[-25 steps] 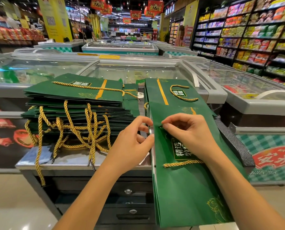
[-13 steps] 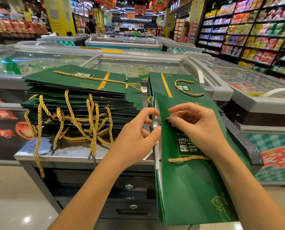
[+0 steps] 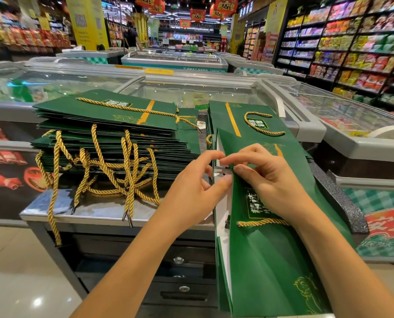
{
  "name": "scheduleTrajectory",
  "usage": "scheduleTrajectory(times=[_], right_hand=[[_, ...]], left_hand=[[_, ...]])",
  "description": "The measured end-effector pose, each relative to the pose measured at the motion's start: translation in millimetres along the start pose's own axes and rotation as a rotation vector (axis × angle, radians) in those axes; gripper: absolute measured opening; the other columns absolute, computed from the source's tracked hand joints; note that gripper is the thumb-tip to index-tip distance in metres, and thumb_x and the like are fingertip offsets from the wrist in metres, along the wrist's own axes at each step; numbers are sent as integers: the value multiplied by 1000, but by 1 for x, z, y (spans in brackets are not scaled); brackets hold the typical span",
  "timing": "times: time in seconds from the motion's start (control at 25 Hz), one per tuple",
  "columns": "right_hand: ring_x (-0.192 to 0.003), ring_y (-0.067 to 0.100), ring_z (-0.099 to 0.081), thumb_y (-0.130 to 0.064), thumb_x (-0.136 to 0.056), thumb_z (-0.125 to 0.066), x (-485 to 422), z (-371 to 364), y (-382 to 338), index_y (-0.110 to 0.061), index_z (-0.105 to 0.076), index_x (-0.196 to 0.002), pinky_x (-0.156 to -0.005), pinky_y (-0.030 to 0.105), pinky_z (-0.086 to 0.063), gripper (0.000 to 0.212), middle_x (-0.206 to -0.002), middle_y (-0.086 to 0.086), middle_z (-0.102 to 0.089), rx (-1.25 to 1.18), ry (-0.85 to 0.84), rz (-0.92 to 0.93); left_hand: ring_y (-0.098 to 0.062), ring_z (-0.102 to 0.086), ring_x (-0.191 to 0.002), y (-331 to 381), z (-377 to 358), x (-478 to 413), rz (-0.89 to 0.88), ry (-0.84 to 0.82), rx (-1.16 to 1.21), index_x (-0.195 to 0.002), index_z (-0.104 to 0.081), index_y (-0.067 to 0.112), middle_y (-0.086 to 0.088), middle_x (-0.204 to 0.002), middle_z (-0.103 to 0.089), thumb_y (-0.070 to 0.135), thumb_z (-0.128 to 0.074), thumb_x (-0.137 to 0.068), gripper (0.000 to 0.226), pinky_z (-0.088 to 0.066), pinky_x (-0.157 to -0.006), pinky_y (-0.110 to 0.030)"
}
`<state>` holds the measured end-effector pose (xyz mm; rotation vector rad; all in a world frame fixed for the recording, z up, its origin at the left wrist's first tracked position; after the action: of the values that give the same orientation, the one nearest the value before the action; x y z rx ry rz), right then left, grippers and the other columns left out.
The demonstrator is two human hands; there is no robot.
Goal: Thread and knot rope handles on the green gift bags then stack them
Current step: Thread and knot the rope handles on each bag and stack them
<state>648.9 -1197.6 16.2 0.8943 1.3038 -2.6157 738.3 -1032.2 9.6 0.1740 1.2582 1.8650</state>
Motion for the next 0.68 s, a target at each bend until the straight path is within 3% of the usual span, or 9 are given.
scheduleTrajectory(times=[0.2,0.36,0.56,0.68], right_hand=[[-101,23,-60,1,-101,-54,-2,-2,1,-29,-66,-106,-84,27,-45,33,-107,4,-61,64,-29,28],[-101,22,-60,2,-101,-53,-1,-2,0,-25,-65,-105,-85,30,-48,30,-106,7,-61,52,-27,17],[-98,19,-60,0,-102,-54,0,-4,-2,-26,-66,-105,-80,29,-47,29,-106,0,-59,87,-30,40],[-98,17,-58,0,-100,-56,0,-7,-6,-26,-67,-105,-77,18,-42,29,-105,-3,-55,149,-40,61]], left_hand=[[-6,-49,-49,-2,-2,-1,-4,-1,-36,-131,-57,37,6,-100,-52,39,-59,-97,34,-38,-52,-19],[-5,-38,-42,-4,-4,-1,6,-4,-72,-118,-60,34,8,-71,-43,37,-59,-98,21,-33,-53,-28],[-7,-42,-53,-6,-7,-4,-12,82,-127,-106,-59,36,7,-80,-51,35,-55,-100,7,-38,-57,-31],[-10,-43,-54,-5,-8,-5,-27,102,-164,-102,-59,32,6,-75,-52,30,-52,-102,6,-40,-55,-32]])
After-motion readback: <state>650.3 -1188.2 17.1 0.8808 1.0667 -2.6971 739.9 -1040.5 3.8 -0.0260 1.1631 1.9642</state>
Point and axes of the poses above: each hand's wrist, its own x-axis away from the middle knuckle, its own z-axis out of the back of the hand, y = z × x, the point moved 1 cm from there along -x, towards the middle knuckle
